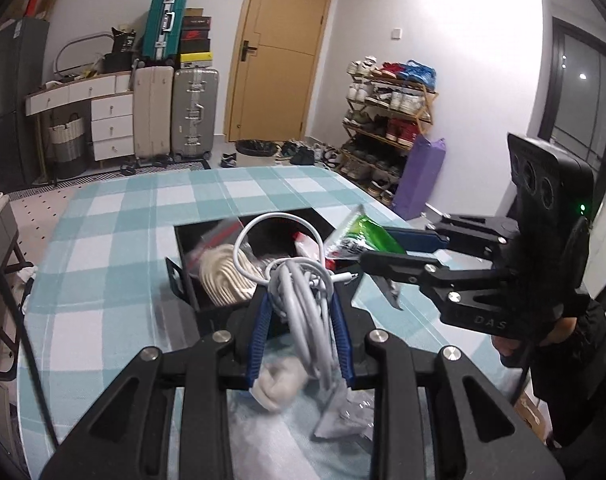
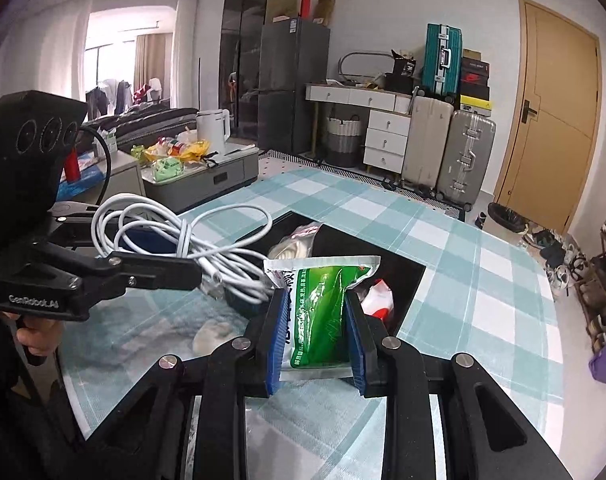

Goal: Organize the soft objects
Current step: 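Carry the cable bundle and green-labeled packet over the black box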

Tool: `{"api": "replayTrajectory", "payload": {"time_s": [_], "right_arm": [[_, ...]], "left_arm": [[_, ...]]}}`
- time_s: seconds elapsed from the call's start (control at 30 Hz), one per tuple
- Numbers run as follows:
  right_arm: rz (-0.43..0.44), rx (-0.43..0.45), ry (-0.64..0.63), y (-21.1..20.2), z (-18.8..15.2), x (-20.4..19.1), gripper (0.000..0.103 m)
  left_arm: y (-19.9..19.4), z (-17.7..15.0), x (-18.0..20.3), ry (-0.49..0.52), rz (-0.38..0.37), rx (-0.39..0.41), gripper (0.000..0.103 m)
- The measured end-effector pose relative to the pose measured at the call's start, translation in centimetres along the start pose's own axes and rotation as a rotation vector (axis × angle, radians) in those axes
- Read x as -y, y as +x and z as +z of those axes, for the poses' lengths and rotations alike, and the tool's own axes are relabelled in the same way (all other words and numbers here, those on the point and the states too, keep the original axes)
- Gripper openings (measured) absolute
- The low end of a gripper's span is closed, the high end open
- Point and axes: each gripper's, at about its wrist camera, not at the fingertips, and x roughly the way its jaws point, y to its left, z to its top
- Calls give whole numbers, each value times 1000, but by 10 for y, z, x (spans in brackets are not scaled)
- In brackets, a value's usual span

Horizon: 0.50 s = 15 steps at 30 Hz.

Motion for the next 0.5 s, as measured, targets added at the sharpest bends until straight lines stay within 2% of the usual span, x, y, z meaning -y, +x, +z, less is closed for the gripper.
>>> {"api": "replayTrajectory", "payload": {"time_s": [0.5], "right_arm": [[-12,-2,68,23,7,20,27]], "left_arm": [[39,22,-25,-38,100,38,28]]}}
